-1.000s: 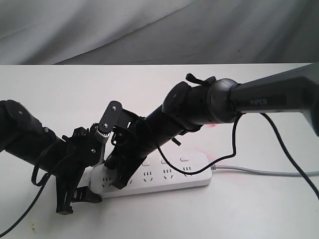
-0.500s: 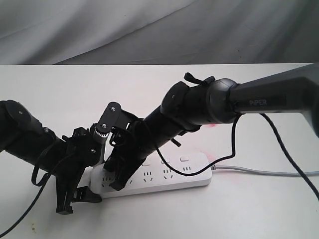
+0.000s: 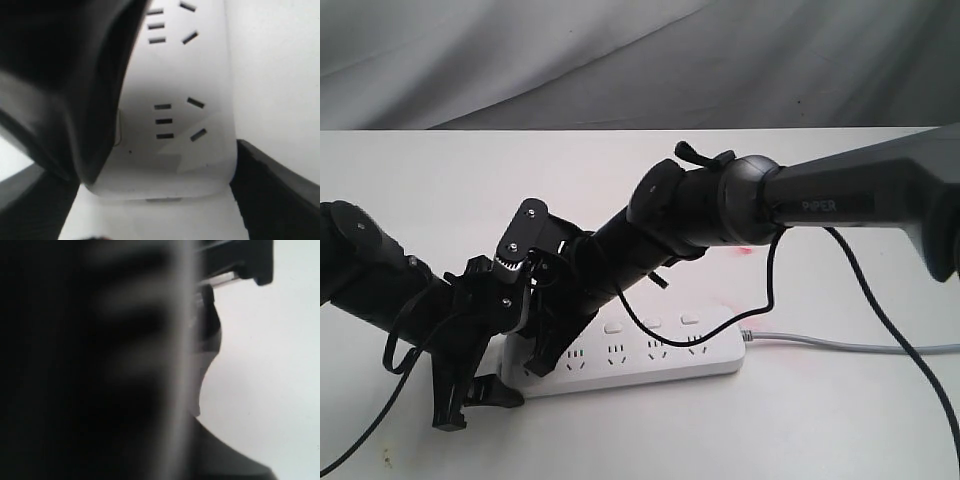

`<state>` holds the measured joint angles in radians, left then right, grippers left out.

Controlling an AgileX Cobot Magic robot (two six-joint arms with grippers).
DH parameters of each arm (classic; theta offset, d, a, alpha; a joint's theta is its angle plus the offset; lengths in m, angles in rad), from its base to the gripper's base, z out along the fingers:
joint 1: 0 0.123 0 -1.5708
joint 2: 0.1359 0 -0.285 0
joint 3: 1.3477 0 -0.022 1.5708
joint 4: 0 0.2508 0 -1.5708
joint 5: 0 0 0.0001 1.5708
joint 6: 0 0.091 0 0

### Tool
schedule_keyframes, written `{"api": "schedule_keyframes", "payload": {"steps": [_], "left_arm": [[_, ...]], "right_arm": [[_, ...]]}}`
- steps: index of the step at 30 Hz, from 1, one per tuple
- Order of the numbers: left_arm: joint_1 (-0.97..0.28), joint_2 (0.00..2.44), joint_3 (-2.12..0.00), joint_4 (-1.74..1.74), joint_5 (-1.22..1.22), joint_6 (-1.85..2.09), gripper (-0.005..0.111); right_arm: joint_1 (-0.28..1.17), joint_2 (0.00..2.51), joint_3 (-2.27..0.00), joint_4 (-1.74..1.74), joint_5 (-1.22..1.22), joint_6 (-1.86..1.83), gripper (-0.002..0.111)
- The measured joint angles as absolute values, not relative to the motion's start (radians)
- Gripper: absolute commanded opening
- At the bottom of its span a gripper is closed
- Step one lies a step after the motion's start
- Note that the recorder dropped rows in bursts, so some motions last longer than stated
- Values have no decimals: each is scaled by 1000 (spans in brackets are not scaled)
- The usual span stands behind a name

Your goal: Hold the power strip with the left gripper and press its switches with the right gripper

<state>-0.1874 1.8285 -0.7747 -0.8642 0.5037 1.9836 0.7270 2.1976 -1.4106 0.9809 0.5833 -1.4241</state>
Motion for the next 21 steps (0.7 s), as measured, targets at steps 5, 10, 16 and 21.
{"api": "schedule_keyframes", "payload": {"steps": [5, 10, 16, 21], "left_arm": [[-187, 1829, -775, -864, 502, 1984, 54], [-187, 1830, -775, -864, 500, 1984, 54], [-187, 1830, -775, -864, 500, 1982, 54], [-187, 1830, -775, -864, 500, 1982, 54]], "right_arm": [[731, 2208, -1415, 980, 586, -1420, 0], [733, 2208, -1415, 963, 584, -1410, 0], [737, 2208, -1417, 898, 584, -1358, 0], [737, 2208, -1423, 866, 609, -1332, 0]]}}
